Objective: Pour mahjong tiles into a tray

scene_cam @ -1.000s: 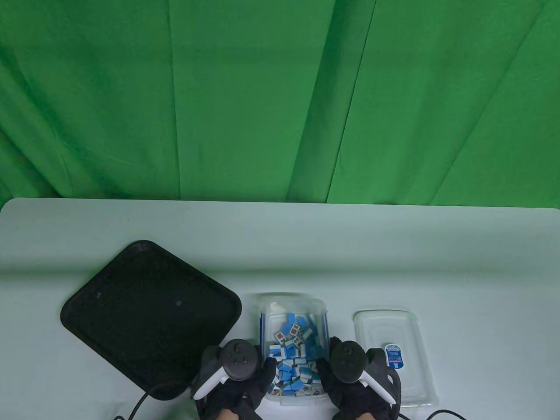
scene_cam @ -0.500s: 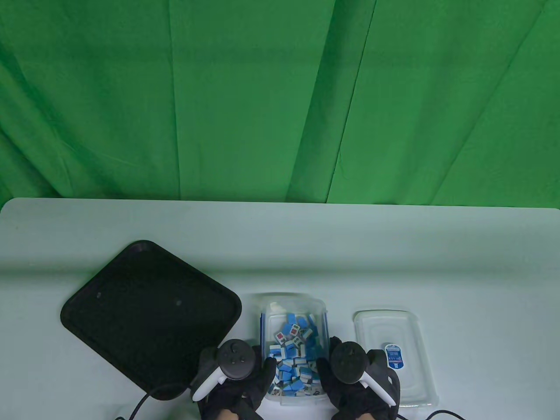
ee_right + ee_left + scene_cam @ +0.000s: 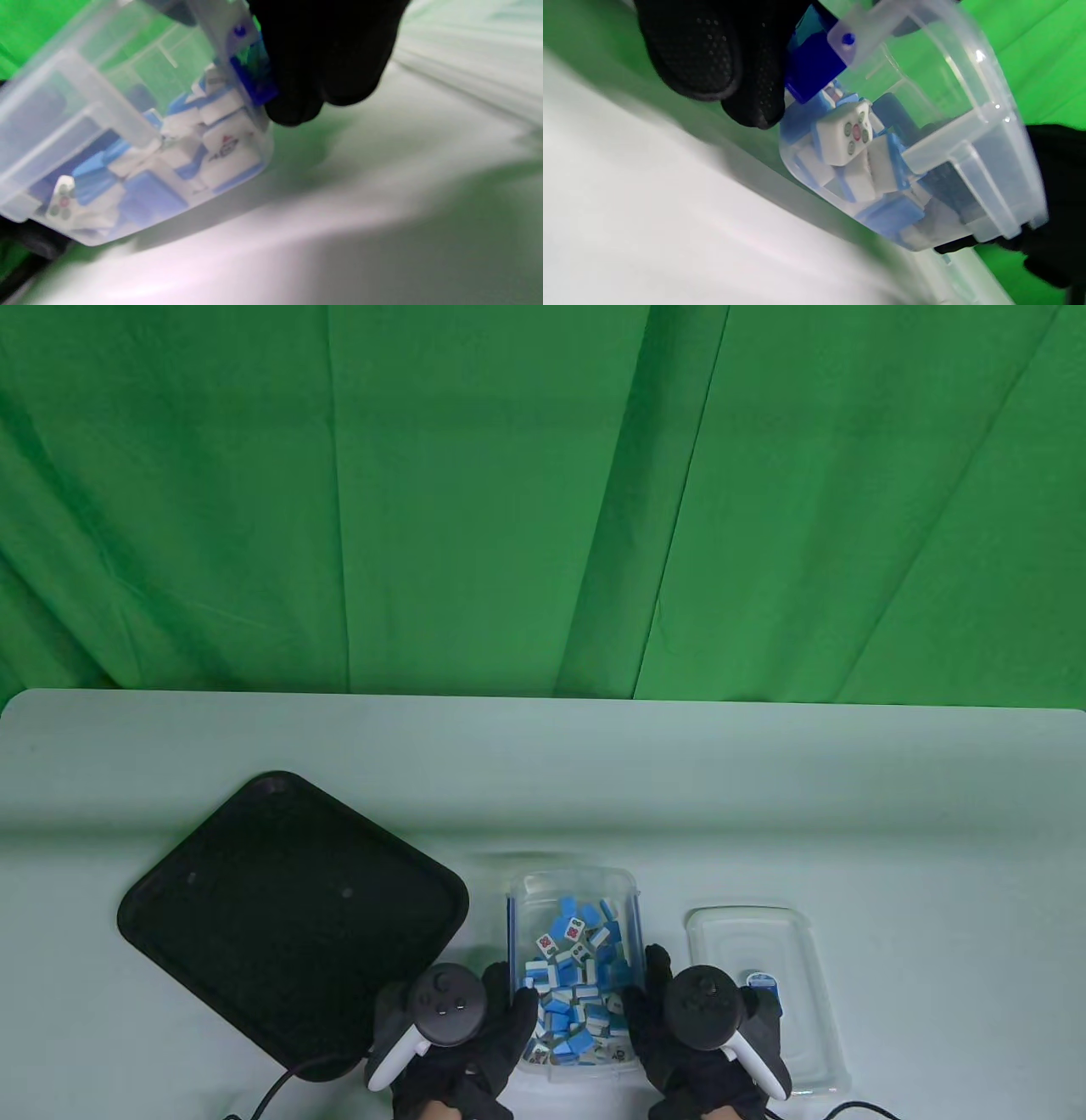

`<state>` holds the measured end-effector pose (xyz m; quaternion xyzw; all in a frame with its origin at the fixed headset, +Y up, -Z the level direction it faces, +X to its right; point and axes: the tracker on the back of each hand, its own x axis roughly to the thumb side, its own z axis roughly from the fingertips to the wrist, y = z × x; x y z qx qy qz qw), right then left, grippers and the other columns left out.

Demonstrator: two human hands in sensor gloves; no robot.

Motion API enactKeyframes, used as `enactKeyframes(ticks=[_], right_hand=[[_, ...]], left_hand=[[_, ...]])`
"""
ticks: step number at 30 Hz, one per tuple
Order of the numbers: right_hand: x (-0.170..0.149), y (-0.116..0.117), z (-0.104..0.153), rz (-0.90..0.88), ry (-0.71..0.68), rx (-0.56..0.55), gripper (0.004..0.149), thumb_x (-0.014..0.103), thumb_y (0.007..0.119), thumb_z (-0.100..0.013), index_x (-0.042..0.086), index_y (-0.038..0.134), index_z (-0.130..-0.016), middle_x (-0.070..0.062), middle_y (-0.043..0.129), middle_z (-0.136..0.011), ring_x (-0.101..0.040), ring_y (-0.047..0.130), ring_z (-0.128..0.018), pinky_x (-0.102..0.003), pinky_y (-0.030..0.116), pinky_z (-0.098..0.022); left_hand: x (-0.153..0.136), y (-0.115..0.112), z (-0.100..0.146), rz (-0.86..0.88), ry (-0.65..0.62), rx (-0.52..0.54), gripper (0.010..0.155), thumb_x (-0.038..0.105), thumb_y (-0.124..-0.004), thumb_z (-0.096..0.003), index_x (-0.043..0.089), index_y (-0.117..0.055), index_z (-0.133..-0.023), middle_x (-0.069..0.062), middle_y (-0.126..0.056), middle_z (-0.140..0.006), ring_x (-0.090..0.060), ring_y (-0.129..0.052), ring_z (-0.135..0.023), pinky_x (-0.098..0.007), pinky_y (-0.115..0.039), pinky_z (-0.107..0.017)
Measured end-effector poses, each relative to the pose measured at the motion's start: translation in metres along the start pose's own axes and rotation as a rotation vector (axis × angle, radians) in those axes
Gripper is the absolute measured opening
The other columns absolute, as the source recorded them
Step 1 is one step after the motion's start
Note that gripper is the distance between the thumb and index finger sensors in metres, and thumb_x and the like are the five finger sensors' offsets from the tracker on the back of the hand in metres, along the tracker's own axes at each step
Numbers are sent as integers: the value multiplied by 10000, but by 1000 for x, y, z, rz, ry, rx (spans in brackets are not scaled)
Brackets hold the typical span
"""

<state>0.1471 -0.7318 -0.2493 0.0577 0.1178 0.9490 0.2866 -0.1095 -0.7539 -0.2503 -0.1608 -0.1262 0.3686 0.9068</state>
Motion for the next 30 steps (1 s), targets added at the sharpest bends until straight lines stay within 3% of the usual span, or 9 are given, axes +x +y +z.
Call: enactKeyframes(ticks=[4,9,11,14,17,30], right_hand=[[1,-9,4,-66,-47,-63,661,352,535,-710,-64,289,-1161,-303,709,-1048,-358,924,-734,-487,804,-597],[6,-14,8,-100,-102,-73,653,348,537,-706,-60,303,-1159,-306,716,-1045,-364,926,-731,-489,809,-596],[7,-14,9,-99,-111,-65,648,341,535,-706,-67,309,-1156,-312,728,-1037,-364,935,-720,-487,816,-589],[8,-15,9,-88,-120,-68,646,338,535,-706,-66,311,-1158,-312,735,-1034,-361,937,-721,-486,817,-588],[7,-18,12,-91,-126,-92,646,345,535,-707,-56,311,-1160,-307,731,-1038,-360,934,-724,-486,813,-590],[4,-15,12,-109,-141,-102,667,388,526,-704,-42,305,-1163,-276,709,-1062,-335,922,-749,-474,803,-607]], left_hand=[[-6,1,0,224,-22,-117,990,596,-491,-660,-170,-34,-1089,-404,-388,-1133,-596,-570,-982,-653,-607,-632],[-20,-4,-6,627,-102,-250,1112,647,-558,-633,-175,71,-1040,-459,-170,-1135,-684,-347,-1036,-750,-486,-652],[-21,-5,-7,681,-136,-270,1099,635,-586,-630,-175,34,-1039,-464,-189,-1126,-692,-359,-1033,-747,-506,-651],[-21,-9,-9,746,-180,-281,1092,589,-628,-637,-177,44,-1029,-458,-272,-1108,-646,-519,-1015,-686,-602,-652],[-18,-13,-10,819,-201,-215,1070,539,-686,-630,-157,9,-1050,-404,-373,-1097,-551,-658,-974,-638,-665,-644],[-15,-10,-7,794,-210,-93,1002,475,-685,-639,-167,-51,-1076,-406,-424,-1080,-544,-714,-913,-623,-713,-619]])
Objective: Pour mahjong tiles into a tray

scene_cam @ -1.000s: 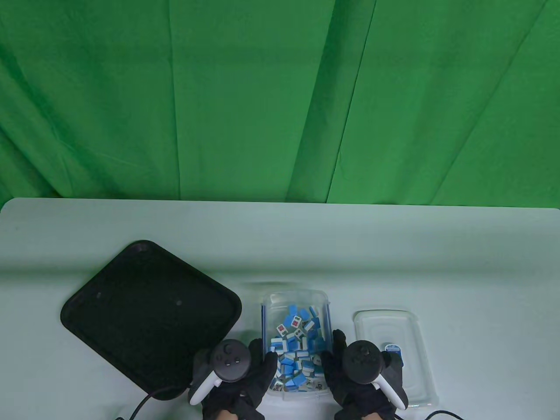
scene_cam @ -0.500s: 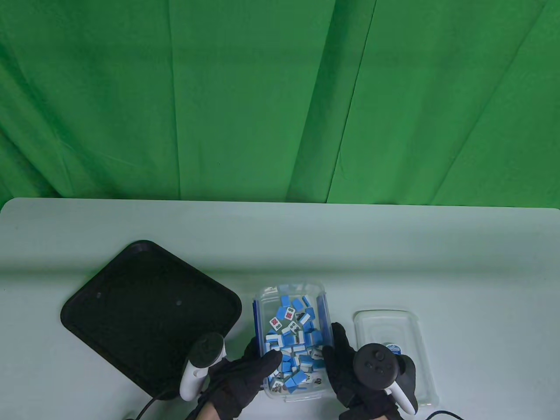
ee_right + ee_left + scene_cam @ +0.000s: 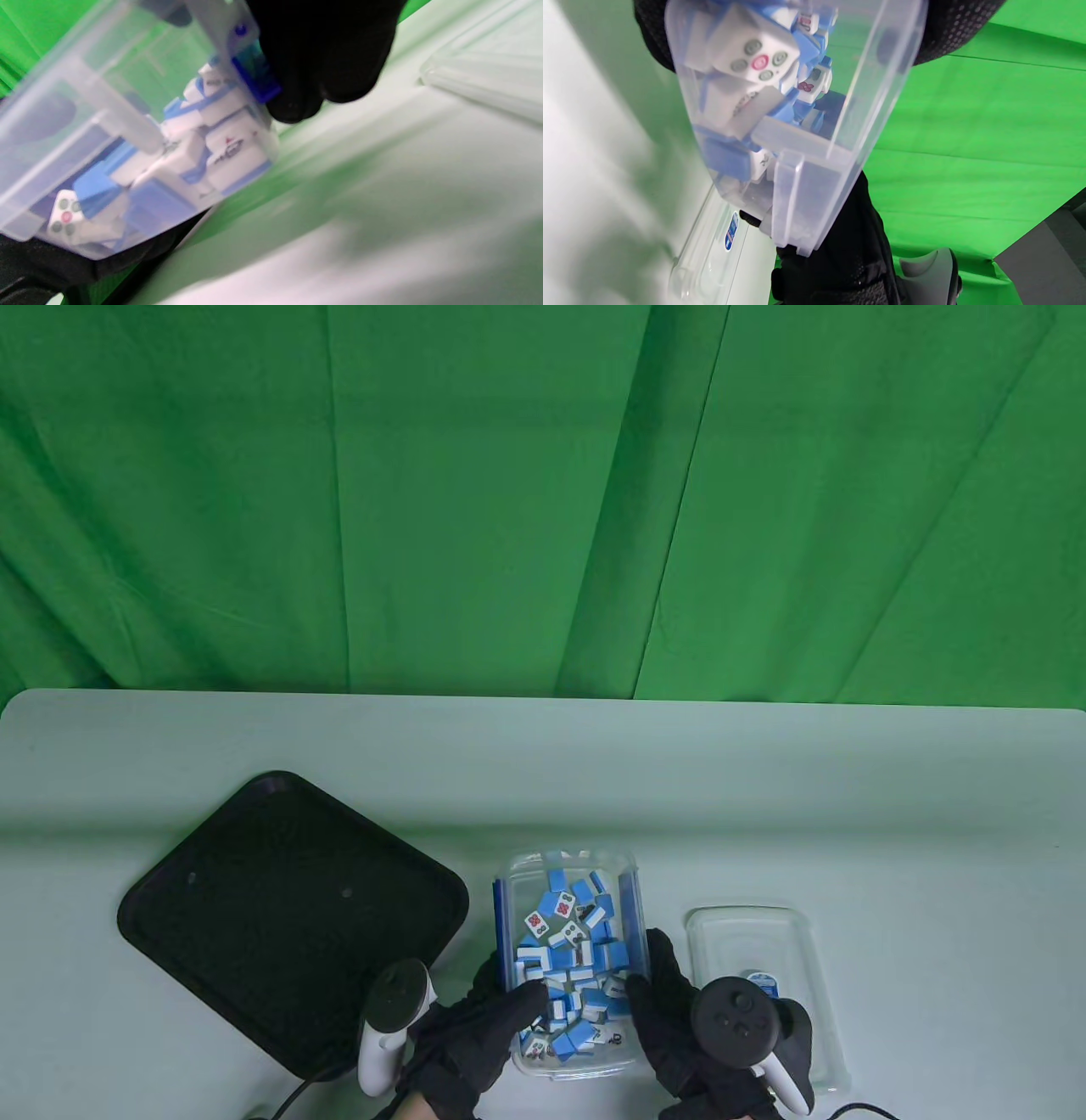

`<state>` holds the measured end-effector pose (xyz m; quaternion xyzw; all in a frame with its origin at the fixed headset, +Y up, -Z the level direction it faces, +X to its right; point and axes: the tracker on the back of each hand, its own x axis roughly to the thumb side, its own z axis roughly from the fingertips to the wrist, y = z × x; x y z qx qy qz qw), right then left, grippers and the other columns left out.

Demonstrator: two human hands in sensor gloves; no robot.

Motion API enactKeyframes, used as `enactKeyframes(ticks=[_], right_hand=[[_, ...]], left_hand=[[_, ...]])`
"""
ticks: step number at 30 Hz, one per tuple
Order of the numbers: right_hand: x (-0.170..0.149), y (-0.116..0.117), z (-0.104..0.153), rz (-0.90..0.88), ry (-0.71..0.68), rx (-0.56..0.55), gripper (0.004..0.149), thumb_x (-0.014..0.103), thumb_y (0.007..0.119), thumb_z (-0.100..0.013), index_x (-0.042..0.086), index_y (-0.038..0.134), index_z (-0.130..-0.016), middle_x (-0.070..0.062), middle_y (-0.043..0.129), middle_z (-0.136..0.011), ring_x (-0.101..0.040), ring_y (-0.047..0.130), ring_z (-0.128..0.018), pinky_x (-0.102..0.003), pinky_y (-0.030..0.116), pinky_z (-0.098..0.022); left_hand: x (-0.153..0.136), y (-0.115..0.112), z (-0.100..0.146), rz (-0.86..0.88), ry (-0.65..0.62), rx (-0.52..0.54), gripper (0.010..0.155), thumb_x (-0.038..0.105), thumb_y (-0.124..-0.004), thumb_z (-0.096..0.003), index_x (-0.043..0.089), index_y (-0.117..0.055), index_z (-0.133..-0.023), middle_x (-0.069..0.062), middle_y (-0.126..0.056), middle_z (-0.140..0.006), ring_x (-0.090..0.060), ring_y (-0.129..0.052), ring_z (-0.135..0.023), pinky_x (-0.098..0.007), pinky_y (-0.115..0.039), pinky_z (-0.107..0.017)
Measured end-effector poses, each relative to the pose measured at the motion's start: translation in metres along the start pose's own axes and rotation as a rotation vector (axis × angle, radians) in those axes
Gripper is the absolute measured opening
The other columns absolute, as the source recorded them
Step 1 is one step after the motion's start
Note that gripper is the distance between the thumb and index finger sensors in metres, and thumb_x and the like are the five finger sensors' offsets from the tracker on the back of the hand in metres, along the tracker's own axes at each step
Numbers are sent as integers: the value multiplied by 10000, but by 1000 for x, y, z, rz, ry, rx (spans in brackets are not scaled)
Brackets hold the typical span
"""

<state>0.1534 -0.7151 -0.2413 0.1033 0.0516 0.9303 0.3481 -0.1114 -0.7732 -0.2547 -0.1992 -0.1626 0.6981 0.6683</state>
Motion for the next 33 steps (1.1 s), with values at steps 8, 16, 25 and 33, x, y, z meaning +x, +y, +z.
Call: enactKeyframes(ticks=[8,16,25,33], right_hand=[[-5,-2,1,-52,-12,15,728,514,469,-689,6,317,-1187,-254,653,-1120,-360,880,-822,-513,762,-650],[-8,-8,3,129,-6,-46,790,627,467,-652,76,368,-1209,-200,663,-1131,-403,799,-886,-583,677,-708],[-5,2,3,461,26,-28,861,725,451,-614,150,324,-1243,-231,448,-1268,-561,443,-1117,-820,335,-710],[-3,6,3,485,30,5,882,730,436,-615,134,275,-1245,-245,366,-1286,-579,362,-1130,-839,257,-682]], left_hand=[[2,8,2,60,-18,59,993,455,-708,-634,-161,-69,-1080,-411,-438,-1074,-554,-717,-897,-639,-714,-608],[15,37,13,55,-83,208,993,450,-712,-632,-155,-63,-1080,-410,-427,-1076,-558,-706,-898,-646,-703,-608],[42,104,39,-77,-160,470,988,424,-725,-623,-149,-58,-1074,-411,-406,-1076,-580,-674,-897,-669,-672,-601],[42,166,78,-201,-125,749,981,399,-720,-622,-147,-32,-1058,-426,-373,-1066,-603,-637,-897,-694,-635,-600]])
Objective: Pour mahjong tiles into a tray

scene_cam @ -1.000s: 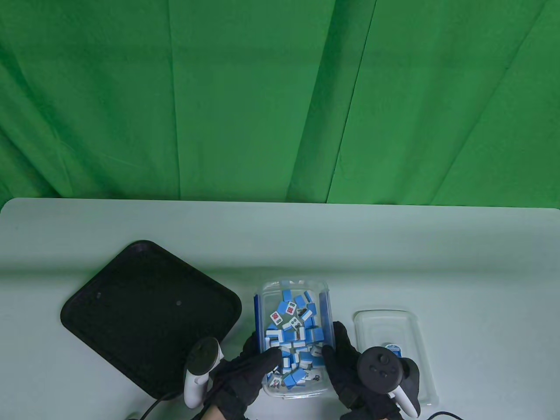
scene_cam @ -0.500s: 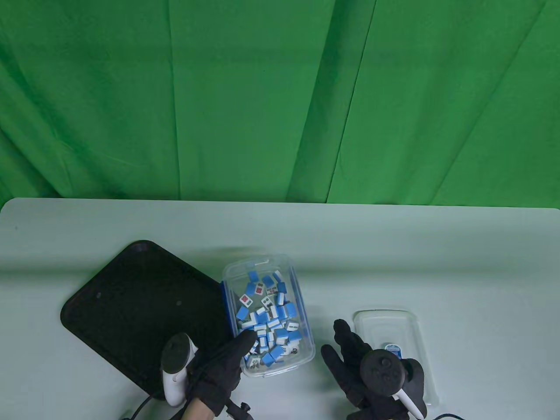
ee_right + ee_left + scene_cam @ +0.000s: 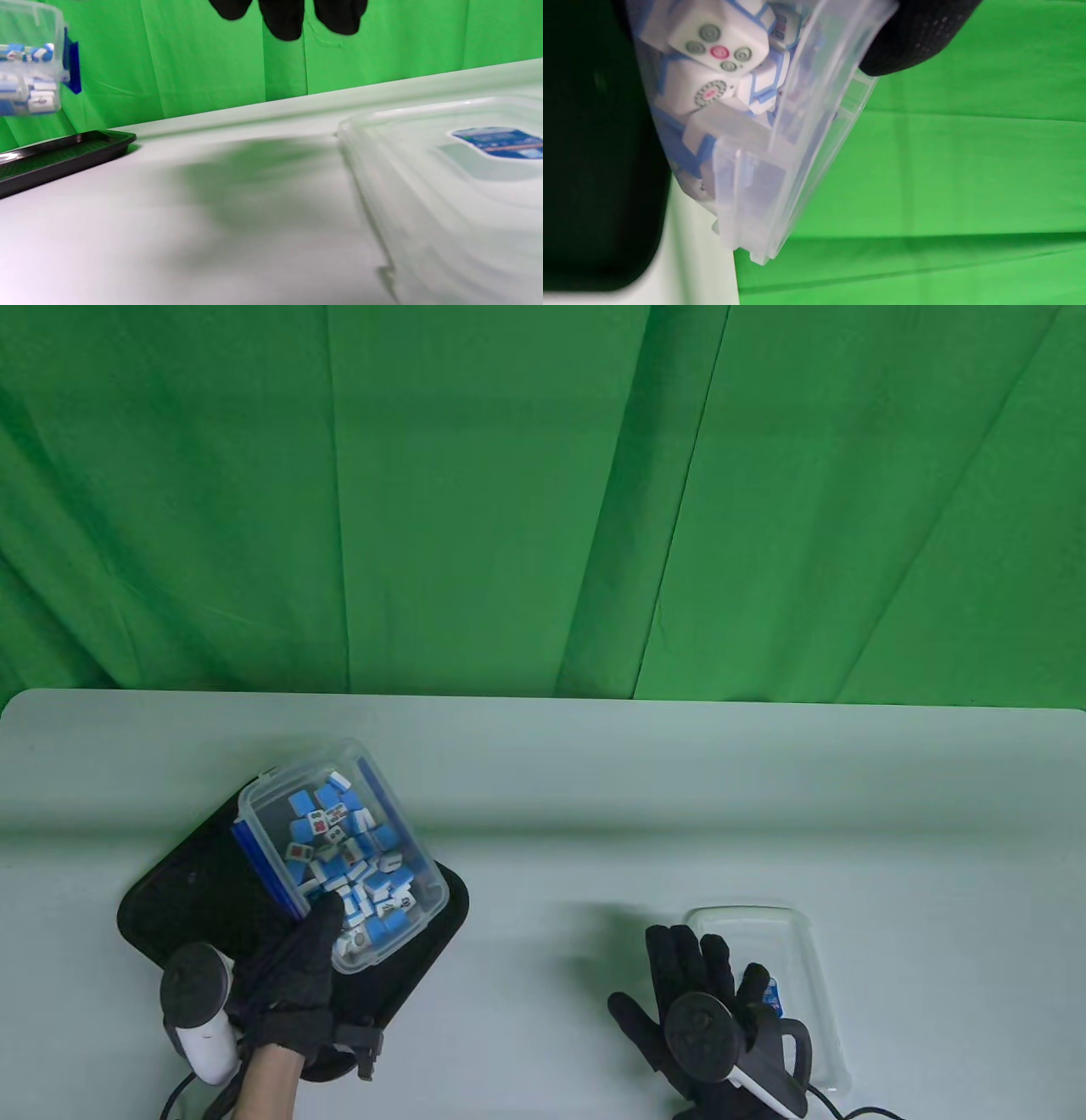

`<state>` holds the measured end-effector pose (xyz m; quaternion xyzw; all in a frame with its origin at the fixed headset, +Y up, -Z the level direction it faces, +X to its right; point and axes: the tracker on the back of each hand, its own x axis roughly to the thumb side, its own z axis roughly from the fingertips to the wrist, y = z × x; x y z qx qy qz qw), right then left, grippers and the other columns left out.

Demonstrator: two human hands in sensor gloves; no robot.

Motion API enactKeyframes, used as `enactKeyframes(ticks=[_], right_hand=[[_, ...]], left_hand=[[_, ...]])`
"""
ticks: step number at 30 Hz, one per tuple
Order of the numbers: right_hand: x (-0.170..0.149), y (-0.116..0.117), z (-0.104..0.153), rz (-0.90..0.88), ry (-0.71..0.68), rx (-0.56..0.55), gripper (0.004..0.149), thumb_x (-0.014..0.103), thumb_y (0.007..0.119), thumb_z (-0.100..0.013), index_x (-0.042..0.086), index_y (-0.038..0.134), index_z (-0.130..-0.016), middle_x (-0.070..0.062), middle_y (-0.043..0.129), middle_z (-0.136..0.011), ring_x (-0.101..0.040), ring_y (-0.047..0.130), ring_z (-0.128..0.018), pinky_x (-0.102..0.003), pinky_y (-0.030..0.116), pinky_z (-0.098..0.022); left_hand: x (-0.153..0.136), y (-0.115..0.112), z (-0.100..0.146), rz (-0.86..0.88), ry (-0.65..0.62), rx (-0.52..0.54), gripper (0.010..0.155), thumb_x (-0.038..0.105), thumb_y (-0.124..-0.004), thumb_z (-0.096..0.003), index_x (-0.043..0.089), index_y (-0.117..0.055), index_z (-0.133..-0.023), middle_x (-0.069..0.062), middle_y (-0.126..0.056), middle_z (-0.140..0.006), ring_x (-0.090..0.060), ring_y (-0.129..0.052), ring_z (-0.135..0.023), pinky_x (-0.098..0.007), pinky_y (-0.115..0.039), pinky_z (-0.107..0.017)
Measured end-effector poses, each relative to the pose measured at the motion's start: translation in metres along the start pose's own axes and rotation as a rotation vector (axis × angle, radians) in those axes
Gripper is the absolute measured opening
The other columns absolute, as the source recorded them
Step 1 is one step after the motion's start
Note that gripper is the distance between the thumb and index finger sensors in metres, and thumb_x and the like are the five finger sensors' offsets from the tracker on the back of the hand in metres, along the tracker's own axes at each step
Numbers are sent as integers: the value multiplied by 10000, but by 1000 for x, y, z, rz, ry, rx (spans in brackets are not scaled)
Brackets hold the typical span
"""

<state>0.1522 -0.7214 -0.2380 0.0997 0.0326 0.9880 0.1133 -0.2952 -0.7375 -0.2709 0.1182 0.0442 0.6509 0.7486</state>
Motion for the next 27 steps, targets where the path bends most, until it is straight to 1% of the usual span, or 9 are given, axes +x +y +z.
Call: enactKeyframes(ticks=[4,6,10,13,17,23,27], right_hand=[[1,1,-1,-6,-1,20,863,714,438,-625,137,273,-1245,-248,365,-1284,-575,363,-1131,-837,260,-683],[1,1,0,12,0,25,857,710,439,-627,139,272,-1243,-246,361,-1284,-573,361,-1131,-836,263,-685],[2,1,1,61,1,29,856,717,440,-623,159,261,-1246,-231,344,-1293,-573,338,-1137,-839,253,-684],[2,1,0,78,0,28,857,722,444,-621,168,261,-1248,-216,331,-1300,-568,296,-1141,-839,240,-685],[3,4,-1,92,1,46,855,719,446,-620,169,263,-1248,-214,335,-1299,-569,289,-1141,-839,238,-685],[3,4,-1,92,3,51,852,715,449,-623,168,263,-1248,-215,339,-1298,-569,294,-1139,-837,237,-686],[3,5,-2,110,15,70,849,718,452,-622,173,274,-1248,-209,339,-1301,-569,290,-1140,-839,242,-687]], left_hand=[[-10,26,3,-107,-19,119,980,396,-726,-615,-143,-39,-1059,-423,-377,-1064,-602,-635,-898,-696,-630,-600],[-16,33,5,-130,-6,173,978,392,-731,-612,-141,-45,-1060,-422,-381,-1063,-605,-636,-894,-698,-628,-599],[-23,43,7,-204,-1,217,978,391,-737,-608,-141,-53,-1063,-422,-388,-1062,-606,-637,-892,-700,-626,-597],[-23,47,8,-246,-3,251,975,388,-742,-605,-139,-61,-1064,-419,-391,-1062,-607,-639,-890,-702,-624,-596],[-23,48,10,-306,-5,256,973,387,-746,-603,-137,-69,-1067,-420,-398,-1062,-607,-641,-890,-703,-624,-596],[-23,47,11,-337,1,262,973,387,-750,-601,-134,-74,-1069,-417,-401,-1063,-608,-641,-891,-704,-623,-597],[-19,46,12,-425,-14,264,972,386,-758,-596,-135,-89,-1072,-417,-414,-1061,-607,-651,-885,-704,-627,-593]])
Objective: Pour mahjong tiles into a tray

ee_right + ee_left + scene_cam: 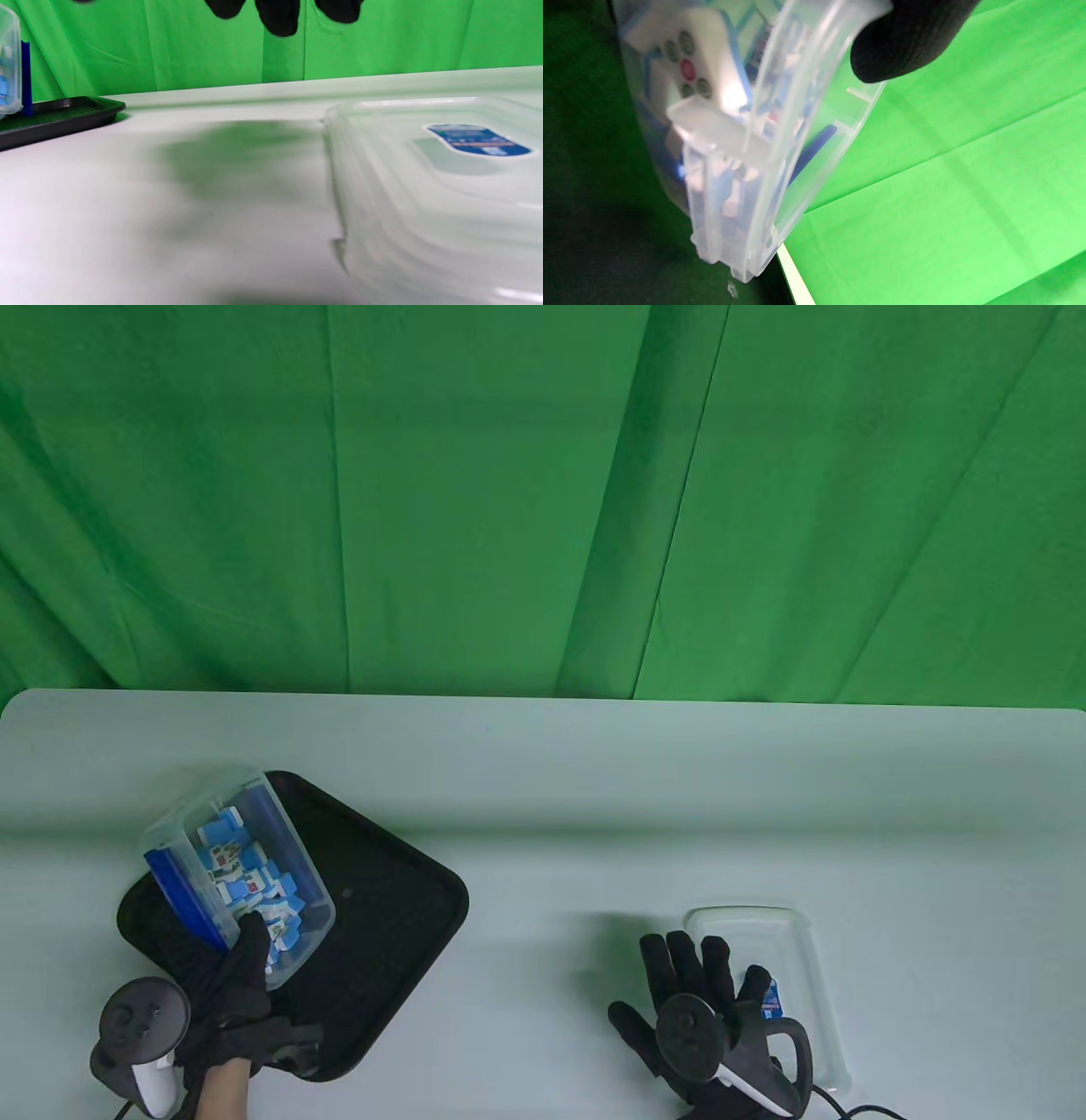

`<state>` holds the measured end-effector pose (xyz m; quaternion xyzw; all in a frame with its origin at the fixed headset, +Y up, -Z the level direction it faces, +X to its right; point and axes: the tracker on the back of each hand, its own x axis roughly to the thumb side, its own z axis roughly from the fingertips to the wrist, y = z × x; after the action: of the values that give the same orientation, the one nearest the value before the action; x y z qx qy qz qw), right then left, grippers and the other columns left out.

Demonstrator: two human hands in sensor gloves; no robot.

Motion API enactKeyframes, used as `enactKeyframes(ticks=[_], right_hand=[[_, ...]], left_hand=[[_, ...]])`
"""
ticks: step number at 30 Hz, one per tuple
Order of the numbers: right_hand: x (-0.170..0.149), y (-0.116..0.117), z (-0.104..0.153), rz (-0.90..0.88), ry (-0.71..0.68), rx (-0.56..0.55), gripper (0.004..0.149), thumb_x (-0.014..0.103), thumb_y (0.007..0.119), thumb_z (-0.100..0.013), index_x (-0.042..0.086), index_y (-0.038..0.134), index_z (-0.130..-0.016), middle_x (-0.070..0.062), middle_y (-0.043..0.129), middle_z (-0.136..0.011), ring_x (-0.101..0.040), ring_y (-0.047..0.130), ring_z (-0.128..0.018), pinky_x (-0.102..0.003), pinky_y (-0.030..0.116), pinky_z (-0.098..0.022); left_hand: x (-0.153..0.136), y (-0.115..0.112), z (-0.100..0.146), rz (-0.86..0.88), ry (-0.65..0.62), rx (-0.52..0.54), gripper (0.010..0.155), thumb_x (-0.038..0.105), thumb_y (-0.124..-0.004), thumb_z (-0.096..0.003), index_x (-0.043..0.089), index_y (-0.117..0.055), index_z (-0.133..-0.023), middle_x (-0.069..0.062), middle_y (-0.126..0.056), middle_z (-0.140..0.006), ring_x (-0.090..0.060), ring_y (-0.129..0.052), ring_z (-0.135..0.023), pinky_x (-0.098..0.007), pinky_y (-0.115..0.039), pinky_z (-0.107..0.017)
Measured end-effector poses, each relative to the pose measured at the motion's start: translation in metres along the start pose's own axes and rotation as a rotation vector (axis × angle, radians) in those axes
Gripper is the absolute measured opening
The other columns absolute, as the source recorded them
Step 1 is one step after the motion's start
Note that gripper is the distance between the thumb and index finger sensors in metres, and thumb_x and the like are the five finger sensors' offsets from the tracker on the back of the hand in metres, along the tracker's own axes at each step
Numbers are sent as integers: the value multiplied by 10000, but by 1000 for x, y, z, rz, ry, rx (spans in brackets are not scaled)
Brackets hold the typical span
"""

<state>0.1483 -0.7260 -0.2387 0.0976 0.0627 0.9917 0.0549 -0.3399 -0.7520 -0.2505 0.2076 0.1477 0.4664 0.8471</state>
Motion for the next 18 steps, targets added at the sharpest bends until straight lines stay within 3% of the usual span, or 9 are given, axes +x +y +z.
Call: enactKeyframes(ticks=[18], right_hand=[[1,1,-1,8,28,49,839,710,454,-630,169,283,-1249,-210,342,-1299,-576,294,-1135,-839,245,-686]], left_hand=[[3,1,-1,-139,-37,24,968,386,-770,-589,-129,-113,-1078,-413,-432,-1061,-603,-663,-883,-702,-633,-590]])
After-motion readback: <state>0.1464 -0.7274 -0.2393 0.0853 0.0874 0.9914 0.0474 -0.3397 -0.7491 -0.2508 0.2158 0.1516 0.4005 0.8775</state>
